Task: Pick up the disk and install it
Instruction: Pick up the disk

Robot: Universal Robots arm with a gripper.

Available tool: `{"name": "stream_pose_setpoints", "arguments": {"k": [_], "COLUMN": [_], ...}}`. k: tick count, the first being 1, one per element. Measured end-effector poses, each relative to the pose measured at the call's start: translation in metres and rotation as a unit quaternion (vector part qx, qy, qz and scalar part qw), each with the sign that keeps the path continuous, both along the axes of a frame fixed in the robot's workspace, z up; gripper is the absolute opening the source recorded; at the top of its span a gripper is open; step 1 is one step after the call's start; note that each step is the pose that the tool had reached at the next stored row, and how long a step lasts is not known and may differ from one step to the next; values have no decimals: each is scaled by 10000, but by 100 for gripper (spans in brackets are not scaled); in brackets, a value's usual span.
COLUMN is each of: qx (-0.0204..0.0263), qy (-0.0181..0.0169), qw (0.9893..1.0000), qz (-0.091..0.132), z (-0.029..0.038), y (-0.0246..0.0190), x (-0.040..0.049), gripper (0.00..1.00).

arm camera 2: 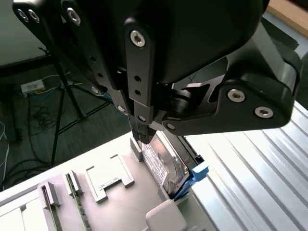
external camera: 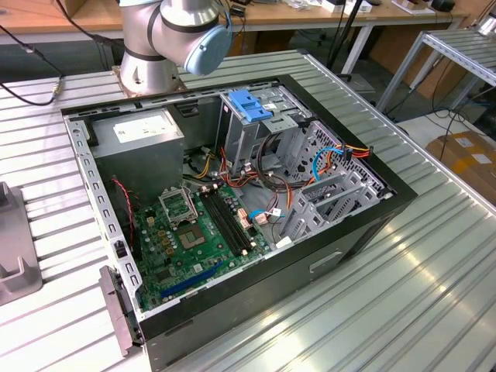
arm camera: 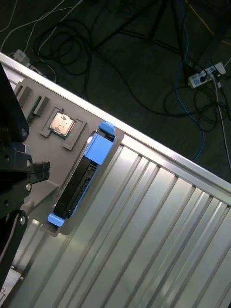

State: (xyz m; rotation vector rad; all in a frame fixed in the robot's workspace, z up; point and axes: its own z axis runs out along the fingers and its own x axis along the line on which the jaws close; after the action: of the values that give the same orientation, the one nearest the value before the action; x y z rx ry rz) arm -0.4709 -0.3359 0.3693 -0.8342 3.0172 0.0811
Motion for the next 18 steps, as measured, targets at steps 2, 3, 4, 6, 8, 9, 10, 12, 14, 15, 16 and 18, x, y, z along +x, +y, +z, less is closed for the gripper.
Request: {"name": "stream_pose_setpoints", "arguments": {"k": [2,3,4,6,8,9,10,12,14,15,16,18], "qx": [-16,-24,-35,-68,-98,-116,-130,-151,-163,-168,-171,-178], "qy": [0,0,0,1,1,1,1,1,0,-1,-2,-5], "qw": [9998,9995,9992,9979,9963,9947,9934,9908,9881,9865,9848,9807], "qz": [219,305,403,640,852,1018,1138,1344,1529,1629,1731,1945], "z": [-1,-1,-2,-4,-6,-8,-9,-11,-12,-14,-15,-16], "y": [-1,0,0,0,0,0,0,0,0,0,0,0], "x": [1,0,0,0,0,0,0,0,0,0,0,0], "gripper": [10,10,10,10,10,10,10,10,10,10,10,10]}}
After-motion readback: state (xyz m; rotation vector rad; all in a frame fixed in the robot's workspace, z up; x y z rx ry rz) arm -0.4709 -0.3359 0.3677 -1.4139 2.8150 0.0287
